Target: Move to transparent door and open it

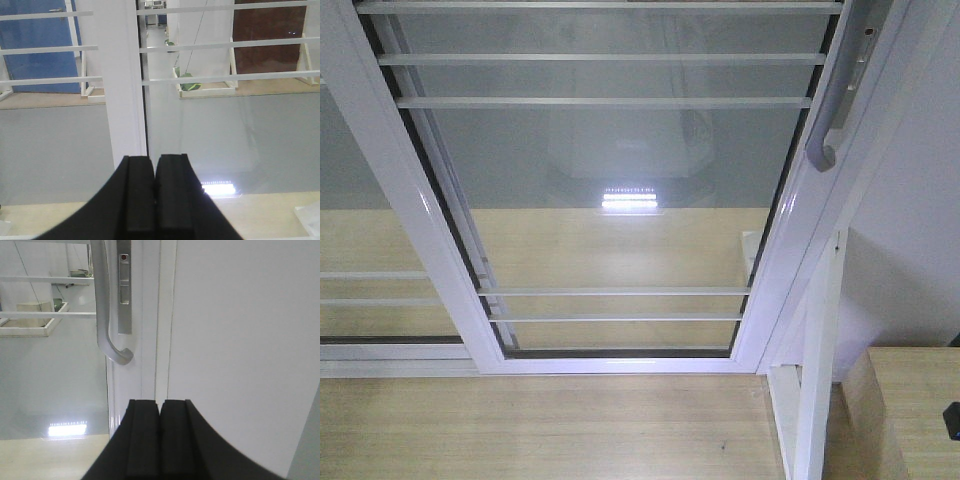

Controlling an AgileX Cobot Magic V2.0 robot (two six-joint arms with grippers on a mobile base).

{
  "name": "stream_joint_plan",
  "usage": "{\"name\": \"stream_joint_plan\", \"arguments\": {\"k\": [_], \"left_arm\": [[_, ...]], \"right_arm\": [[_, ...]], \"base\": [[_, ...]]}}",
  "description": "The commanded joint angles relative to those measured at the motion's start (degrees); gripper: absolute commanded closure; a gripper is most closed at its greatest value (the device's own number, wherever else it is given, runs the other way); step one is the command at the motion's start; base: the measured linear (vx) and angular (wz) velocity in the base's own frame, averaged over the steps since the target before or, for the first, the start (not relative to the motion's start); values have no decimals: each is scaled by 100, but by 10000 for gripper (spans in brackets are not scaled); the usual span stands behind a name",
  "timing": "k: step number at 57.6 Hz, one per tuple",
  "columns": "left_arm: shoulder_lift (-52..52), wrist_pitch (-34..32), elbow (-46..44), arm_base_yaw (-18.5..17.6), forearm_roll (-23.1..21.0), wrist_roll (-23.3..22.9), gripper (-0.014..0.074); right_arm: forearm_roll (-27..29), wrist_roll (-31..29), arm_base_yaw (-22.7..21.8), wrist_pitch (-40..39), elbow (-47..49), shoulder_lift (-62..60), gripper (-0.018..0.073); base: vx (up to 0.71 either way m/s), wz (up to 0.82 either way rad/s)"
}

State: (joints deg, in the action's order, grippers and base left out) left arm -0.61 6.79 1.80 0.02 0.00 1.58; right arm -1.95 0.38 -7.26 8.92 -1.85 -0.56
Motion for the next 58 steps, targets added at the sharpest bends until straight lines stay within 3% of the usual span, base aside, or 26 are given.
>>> {"name": "stream_joint_plan", "arguments": {"k": [1,58], "left_arm": [[40,-425,85,3,-38,-65,603],[40,-419,85,3,-38,-65,603]], "right_arm": [[-23,-38,-23,-451,-6,-26,568],[-23,-38,-23,-399,-6,-24,568]], "base": [[0,0],[0,0]]}}
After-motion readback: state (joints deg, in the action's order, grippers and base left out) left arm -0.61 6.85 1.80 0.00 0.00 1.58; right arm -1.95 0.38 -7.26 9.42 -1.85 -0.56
